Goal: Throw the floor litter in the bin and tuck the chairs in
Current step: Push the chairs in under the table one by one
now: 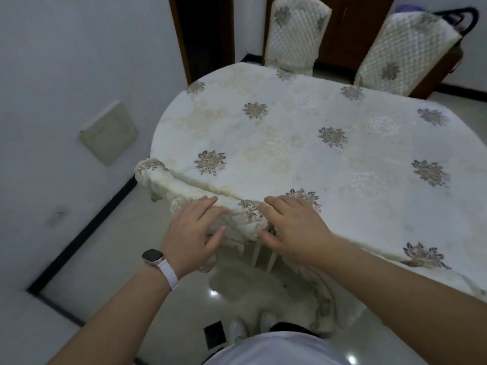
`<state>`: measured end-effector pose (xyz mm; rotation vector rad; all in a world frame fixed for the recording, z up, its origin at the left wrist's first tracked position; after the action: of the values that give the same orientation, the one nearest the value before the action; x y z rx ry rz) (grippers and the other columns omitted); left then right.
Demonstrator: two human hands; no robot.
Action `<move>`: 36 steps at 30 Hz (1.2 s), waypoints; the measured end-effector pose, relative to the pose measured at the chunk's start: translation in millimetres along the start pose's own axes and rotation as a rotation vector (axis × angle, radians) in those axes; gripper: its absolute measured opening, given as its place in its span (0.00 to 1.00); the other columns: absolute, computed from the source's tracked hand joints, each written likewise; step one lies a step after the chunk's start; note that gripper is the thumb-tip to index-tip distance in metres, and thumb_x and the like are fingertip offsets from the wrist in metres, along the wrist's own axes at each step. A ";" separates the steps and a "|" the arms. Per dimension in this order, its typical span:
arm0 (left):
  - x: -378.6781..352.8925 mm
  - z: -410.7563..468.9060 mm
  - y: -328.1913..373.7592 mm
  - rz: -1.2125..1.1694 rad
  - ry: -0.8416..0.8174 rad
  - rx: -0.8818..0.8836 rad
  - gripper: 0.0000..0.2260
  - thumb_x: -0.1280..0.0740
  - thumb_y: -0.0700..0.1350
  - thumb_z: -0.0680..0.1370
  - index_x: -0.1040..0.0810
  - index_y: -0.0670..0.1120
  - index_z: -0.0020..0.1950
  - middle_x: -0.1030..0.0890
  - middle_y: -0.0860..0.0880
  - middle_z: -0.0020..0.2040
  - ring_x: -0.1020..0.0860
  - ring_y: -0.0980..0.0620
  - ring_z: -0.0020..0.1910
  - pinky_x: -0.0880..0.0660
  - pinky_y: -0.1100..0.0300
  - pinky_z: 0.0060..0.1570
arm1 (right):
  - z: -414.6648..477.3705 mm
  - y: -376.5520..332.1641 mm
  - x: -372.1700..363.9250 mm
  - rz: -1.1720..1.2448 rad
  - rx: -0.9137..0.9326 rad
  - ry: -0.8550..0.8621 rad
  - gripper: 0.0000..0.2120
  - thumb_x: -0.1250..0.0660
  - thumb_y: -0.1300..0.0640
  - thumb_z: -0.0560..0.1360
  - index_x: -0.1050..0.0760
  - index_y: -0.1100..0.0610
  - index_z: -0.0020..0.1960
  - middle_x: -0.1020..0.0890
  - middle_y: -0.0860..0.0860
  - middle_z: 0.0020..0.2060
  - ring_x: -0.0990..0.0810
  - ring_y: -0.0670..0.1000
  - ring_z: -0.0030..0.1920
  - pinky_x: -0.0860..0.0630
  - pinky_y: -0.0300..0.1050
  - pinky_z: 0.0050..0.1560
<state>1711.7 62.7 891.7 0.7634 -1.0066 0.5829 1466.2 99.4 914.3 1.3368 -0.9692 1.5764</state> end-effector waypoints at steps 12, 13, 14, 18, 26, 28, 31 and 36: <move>48.5 -28.0 -11.2 0.289 0.074 0.251 0.17 0.36 0.52 0.77 0.21 0.45 0.62 0.22 0.45 0.63 0.24 0.43 0.62 0.27 0.47 0.59 | 79.5 -24.4 -3.2 0.143 0.327 0.106 0.23 0.42 0.42 0.75 0.22 0.57 0.58 0.19 0.54 0.56 0.22 0.58 0.55 0.26 0.53 0.54; 50.7 -32.2 -13.5 0.303 0.077 0.274 0.17 0.35 0.53 0.77 0.21 0.45 0.62 0.22 0.45 0.63 0.24 0.43 0.62 0.27 0.47 0.59 | 84.4 -30.0 -5.0 0.158 0.339 0.101 0.23 0.41 0.42 0.74 0.22 0.57 0.58 0.20 0.54 0.57 0.22 0.58 0.55 0.26 0.53 0.54; 54.0 -36.1 -17.1 0.321 0.078 0.299 0.17 0.36 0.53 0.77 0.21 0.45 0.61 0.22 0.45 0.63 0.24 0.43 0.62 0.28 0.47 0.59 | 90.1 -36.5 -6.2 0.174 0.359 0.105 0.22 0.40 0.43 0.74 0.22 0.56 0.58 0.20 0.54 0.57 0.22 0.58 0.55 0.25 0.53 0.54; 64.9 -49.5 -41.1 0.338 0.084 0.366 0.18 0.37 0.53 0.77 0.21 0.45 0.61 0.22 0.44 0.63 0.24 0.43 0.62 0.28 0.48 0.59 | 115.4 -62.1 -9.3 0.193 0.423 0.105 0.22 0.39 0.43 0.73 0.22 0.56 0.59 0.19 0.53 0.57 0.22 0.57 0.57 0.25 0.53 0.56; 86.6 -80.5 -143.0 0.328 0.116 0.474 0.18 0.39 0.54 0.77 0.21 0.46 0.61 0.21 0.45 0.63 0.24 0.44 0.62 0.28 0.47 0.59 | 196.1 -137.9 -28.3 0.150 0.464 0.048 0.23 0.42 0.41 0.75 0.23 0.56 0.60 0.20 0.52 0.57 0.23 0.56 0.57 0.27 0.53 0.57; 96.0 -86.3 -180.3 0.315 0.136 0.491 0.19 0.39 0.54 0.77 0.21 0.46 0.61 0.21 0.45 0.63 0.24 0.43 0.62 0.28 0.46 0.59 | 220.8 -164.2 -33.4 0.119 0.448 0.019 0.23 0.42 0.41 0.76 0.23 0.55 0.61 0.21 0.52 0.59 0.23 0.55 0.58 0.27 0.53 0.58; 110.7 -93.6 -235.1 0.301 0.156 0.504 0.19 0.40 0.54 0.77 0.20 0.45 0.60 0.21 0.44 0.62 0.24 0.43 0.61 0.29 0.48 0.59 | 257.1 -203.8 -41.4 0.090 0.444 -0.031 0.24 0.44 0.40 0.76 0.24 0.54 0.63 0.22 0.51 0.62 0.24 0.55 0.61 0.27 0.53 0.61; 144.2 -91.9 -325.3 0.320 0.153 0.432 0.18 0.39 0.54 0.76 0.20 0.45 0.60 0.21 0.44 0.63 0.24 0.43 0.62 0.30 0.48 0.60 | 316.3 -254.9 -40.2 0.051 0.406 -0.015 0.24 0.43 0.40 0.77 0.25 0.53 0.63 0.22 0.51 0.63 0.25 0.54 0.62 0.28 0.51 0.60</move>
<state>2061.3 -50.3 897.3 0.9257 -0.8746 1.1440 1817.5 -108.0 927.8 1.6083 -0.7179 1.8730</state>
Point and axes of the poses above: each hand's wrist, its own z-axis towards the middle knuckle, its own x-axis out of the back of the hand, y = z × x, the point moved 1 cm from there along z, towards the middle knuckle
